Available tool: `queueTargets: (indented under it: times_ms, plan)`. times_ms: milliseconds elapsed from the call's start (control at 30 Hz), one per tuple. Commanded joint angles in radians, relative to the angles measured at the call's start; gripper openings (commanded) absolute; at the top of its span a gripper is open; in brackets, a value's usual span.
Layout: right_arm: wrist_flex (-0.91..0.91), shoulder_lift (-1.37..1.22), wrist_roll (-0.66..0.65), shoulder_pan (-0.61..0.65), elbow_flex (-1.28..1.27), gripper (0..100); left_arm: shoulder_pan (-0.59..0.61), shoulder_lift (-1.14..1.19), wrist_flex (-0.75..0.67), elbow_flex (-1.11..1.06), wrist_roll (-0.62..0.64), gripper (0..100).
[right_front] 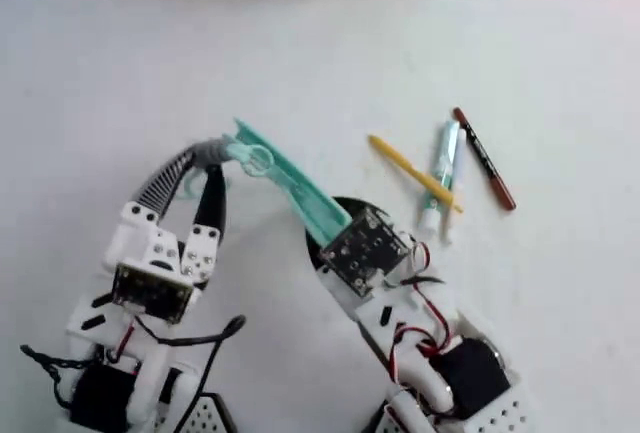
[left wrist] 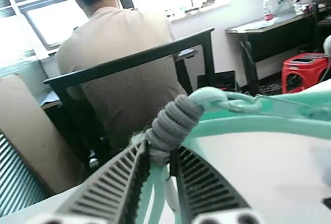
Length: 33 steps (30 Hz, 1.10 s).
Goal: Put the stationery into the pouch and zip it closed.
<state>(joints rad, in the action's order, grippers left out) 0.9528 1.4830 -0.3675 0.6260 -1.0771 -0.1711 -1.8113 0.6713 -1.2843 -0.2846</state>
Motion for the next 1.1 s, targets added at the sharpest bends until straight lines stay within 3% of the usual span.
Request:
queueTargets:
  times_ms: [0,267,633,900,1067]
  plan:
    - [0.045,0.133,0.023,-0.03,-0.041,1.8,0.093,-0.005,-0.08,-0.031,-0.005,2]
    - [0.153,0.297,0.026,-0.065,-0.075,1.7,0.232,-0.005,-0.204,-0.124,0.0,2]
    - [0.191,0.312,0.064,-0.068,-0.012,1.7,0.361,-0.005,-0.285,-0.275,0.0,2]
    - [0.194,0.311,0.072,-0.062,0.031,1.7,0.305,-0.005,-0.354,-0.391,0.002,2]
    - [0.188,0.311,0.072,-0.062,0.012,1.7,0.243,-0.005,-0.267,-0.281,0.005,5]
